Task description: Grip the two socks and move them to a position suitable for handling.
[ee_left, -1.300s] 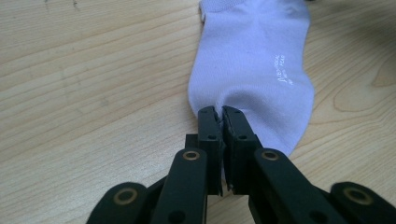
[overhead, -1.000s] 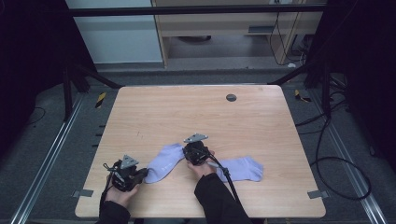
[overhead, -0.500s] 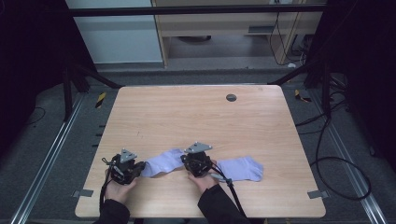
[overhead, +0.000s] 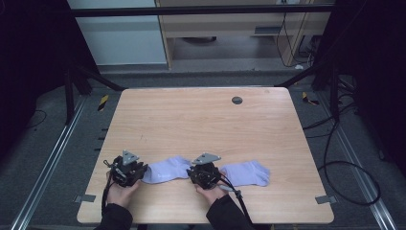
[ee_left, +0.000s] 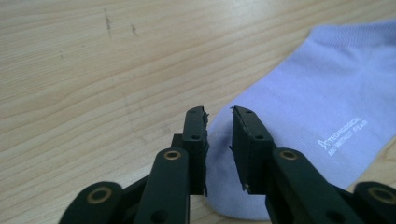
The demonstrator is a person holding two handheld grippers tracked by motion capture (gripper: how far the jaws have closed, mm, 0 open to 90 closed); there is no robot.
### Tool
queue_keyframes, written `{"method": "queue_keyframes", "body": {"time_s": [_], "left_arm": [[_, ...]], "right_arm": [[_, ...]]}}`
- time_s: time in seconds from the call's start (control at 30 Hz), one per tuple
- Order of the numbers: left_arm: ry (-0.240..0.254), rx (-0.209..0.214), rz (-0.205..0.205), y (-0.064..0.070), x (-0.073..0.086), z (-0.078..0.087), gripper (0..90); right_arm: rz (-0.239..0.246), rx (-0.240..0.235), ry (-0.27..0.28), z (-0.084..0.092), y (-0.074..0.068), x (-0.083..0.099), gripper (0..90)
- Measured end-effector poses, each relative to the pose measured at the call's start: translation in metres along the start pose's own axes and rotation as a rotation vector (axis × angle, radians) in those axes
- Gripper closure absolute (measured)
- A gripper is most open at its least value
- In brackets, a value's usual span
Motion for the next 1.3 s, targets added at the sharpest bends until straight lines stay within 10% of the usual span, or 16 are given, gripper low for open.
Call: {"method": "queue_keyframes", "body": {"time_s": [0.33,1.0,1.3], "left_arm": [[0.085,0.056,0.06,0.017,-0.019,0.017,63.3],[0.098,0.211,-0.033,0.11,-0.046,0.014,58.3],[0.089,0.254,-0.06,0.145,-0.057,-0.001,57.5]], "right_arm": [[-0.017,0.036,0.058,0.044,0.028,-0.018,61.7],[-0.06,0.201,0.09,0.156,0.119,0.005,56.2],[-0.089,0.263,0.081,0.179,0.151,0.026,59.8]]}}
Point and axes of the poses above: each handheld gripper's, and its own axes: z roughly backward along the jaws, x roughly out of its underside, y roughly to its right, the point moved 8 cm from there along -z, roughly forward along the jaws, and after that the axes turned 10 degrees about y, right-handed, at the moved point
